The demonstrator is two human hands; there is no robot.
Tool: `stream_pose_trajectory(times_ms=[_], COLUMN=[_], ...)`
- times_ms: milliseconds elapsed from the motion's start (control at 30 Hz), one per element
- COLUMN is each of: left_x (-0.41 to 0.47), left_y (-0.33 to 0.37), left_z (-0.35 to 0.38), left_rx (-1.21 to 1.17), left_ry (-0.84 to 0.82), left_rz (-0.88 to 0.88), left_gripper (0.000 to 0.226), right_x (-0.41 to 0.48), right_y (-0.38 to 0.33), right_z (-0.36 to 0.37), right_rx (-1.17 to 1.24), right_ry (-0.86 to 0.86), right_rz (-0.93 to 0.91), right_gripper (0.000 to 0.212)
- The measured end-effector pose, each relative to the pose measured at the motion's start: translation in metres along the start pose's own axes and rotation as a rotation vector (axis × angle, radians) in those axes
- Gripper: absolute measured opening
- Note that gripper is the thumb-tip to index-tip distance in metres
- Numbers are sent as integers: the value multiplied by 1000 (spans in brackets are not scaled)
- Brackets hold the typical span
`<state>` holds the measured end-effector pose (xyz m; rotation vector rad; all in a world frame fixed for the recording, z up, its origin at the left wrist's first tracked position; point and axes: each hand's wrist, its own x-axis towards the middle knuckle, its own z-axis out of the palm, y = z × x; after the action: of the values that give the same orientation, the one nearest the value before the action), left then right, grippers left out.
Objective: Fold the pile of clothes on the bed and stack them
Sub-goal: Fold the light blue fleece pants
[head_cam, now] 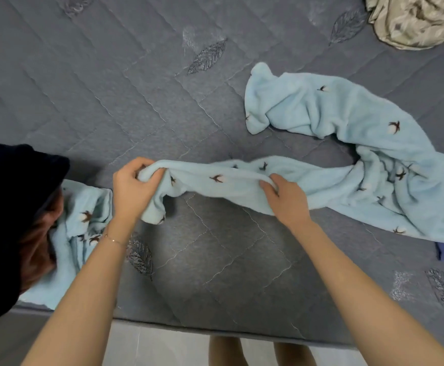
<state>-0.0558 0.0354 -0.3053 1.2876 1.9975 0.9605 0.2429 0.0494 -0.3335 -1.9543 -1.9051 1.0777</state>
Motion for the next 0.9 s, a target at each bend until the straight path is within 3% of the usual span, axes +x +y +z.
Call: stream_pose_trajectory(times_ms=[67, 167, 233, 300, 367, 500, 667, 767, 900], left_x=[7, 24, 38, 56, 76, 108, 139, 144, 120], left_y=[10, 20, 20, 14, 5, -18, -46, -59, -55], left_z=[-10, -20, -22, -16, -4, 26, 54, 71, 105], left_rx=[-40, -67, -44, 138, 486, 792, 886, 868, 780], left_ry=[-74, -179, -237, -233, -175, -62, -51, -101, -241], left_rz=[-11, -28, -60, -74, -29, 200, 256, 353, 523], left_gripper=[9, 11, 15, 20, 25, 29, 30, 27, 43], right_x=[6, 22, 37, 55, 75, 113, 147, 155, 137], right_y=[-9, -20, -25, -31, -38, -42, -28, -16, -7], right_z=[-20, -52, -62, -59, -45, -8, 15, 27, 32], right_rx=[140, 333, 355, 299, 148, -95, -290, -348, -290], right_ry=[-71, -382, -432, -253, -78, 46, 209, 239, 302], right_rz=[24, 103, 132, 93, 24, -13, 0, 0, -106], right_gripper=[36, 38, 40, 41, 37, 28, 21, 31, 47])
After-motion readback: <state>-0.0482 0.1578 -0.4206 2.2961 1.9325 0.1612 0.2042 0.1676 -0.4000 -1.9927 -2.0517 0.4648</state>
